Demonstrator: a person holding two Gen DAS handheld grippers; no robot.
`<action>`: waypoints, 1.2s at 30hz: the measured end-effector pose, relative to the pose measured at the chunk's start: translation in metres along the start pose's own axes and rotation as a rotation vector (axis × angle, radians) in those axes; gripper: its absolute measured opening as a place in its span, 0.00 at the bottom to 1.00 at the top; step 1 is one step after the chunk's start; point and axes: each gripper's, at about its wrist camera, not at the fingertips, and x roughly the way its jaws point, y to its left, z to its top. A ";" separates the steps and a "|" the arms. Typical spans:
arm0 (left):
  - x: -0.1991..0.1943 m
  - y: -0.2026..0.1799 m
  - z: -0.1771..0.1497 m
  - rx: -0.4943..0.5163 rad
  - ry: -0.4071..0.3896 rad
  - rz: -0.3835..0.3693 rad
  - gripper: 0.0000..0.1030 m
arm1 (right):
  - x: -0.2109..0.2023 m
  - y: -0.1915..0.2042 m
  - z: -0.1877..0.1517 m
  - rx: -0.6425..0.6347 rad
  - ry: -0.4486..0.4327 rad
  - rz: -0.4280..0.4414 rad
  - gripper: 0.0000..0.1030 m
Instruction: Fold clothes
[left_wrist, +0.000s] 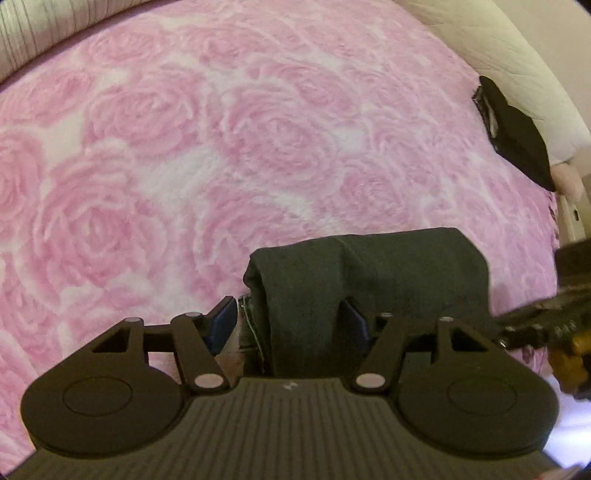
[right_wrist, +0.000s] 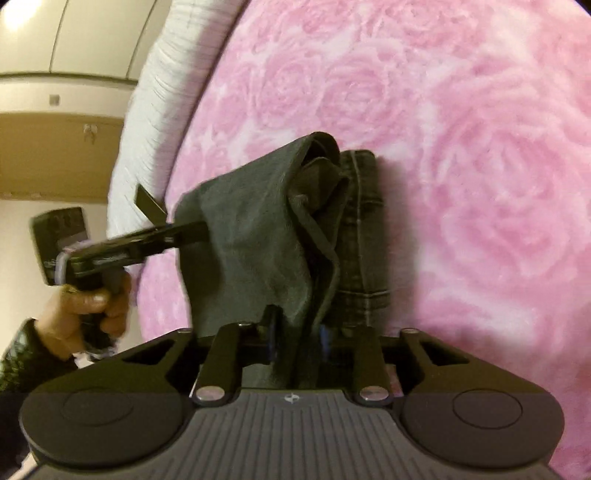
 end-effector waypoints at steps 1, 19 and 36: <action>0.001 0.000 -0.001 -0.004 -0.001 -0.002 0.48 | -0.001 0.002 -0.004 -0.009 -0.009 0.003 0.20; -0.021 -0.015 -0.048 -0.007 -0.066 0.057 0.23 | -0.004 0.006 -0.014 -0.110 0.004 -0.020 0.09; -0.066 -0.068 -0.108 0.193 -0.075 0.114 0.34 | -0.050 0.029 -0.090 -0.163 -0.116 -0.105 0.36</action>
